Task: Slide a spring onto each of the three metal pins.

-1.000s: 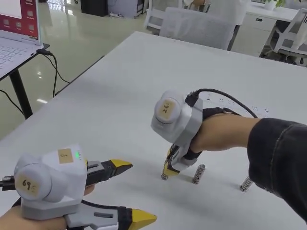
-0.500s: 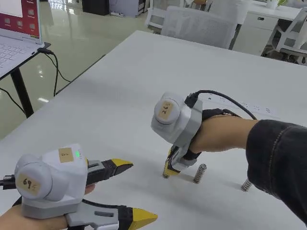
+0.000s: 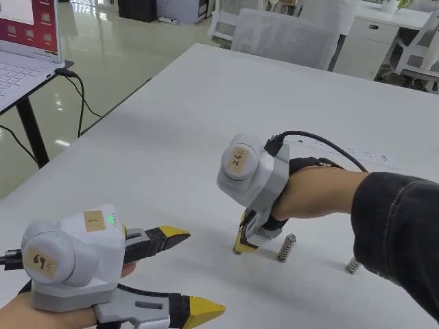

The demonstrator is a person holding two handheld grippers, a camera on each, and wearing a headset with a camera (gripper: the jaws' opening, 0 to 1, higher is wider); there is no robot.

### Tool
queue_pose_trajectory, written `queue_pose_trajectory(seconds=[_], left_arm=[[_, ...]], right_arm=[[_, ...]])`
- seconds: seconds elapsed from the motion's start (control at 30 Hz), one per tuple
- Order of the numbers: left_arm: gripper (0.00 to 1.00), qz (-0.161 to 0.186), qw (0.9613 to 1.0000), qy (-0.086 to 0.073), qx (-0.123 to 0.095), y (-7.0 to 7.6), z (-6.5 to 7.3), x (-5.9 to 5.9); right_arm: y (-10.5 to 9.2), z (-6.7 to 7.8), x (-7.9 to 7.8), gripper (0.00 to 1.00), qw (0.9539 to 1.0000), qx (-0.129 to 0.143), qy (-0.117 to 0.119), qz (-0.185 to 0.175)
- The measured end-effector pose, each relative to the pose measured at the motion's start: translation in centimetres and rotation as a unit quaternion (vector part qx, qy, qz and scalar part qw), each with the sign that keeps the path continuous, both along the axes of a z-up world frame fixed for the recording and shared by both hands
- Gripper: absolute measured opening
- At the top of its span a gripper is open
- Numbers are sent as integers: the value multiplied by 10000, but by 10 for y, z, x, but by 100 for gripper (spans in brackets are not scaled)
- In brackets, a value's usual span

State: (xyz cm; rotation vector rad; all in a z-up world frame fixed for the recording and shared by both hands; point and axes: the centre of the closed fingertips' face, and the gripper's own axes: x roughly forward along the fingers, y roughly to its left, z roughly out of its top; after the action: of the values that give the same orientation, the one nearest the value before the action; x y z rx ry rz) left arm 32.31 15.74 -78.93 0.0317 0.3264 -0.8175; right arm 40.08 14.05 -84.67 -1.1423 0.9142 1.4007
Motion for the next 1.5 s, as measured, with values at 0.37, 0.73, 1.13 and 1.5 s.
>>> queue_pose_trajectory(seconds=[0.37,0.73,1.13,1.5], left_arm=[[65,-17,10000,-5,22,-1,1,1],[65,-93,9999,-30,75,-5,3,1],[66,-123,9999,-26,104,-7,4,0],[66,-133,9998,-11,134,-8,4,1]], right_arm=[[-5,2,2,21,10000,61,7,-46],[-14,10,3,30,9994,259,-16,-218],[-37,14,9,32,9980,369,-30,-517],[-57,15,13,33,9961,445,-32,-757]])
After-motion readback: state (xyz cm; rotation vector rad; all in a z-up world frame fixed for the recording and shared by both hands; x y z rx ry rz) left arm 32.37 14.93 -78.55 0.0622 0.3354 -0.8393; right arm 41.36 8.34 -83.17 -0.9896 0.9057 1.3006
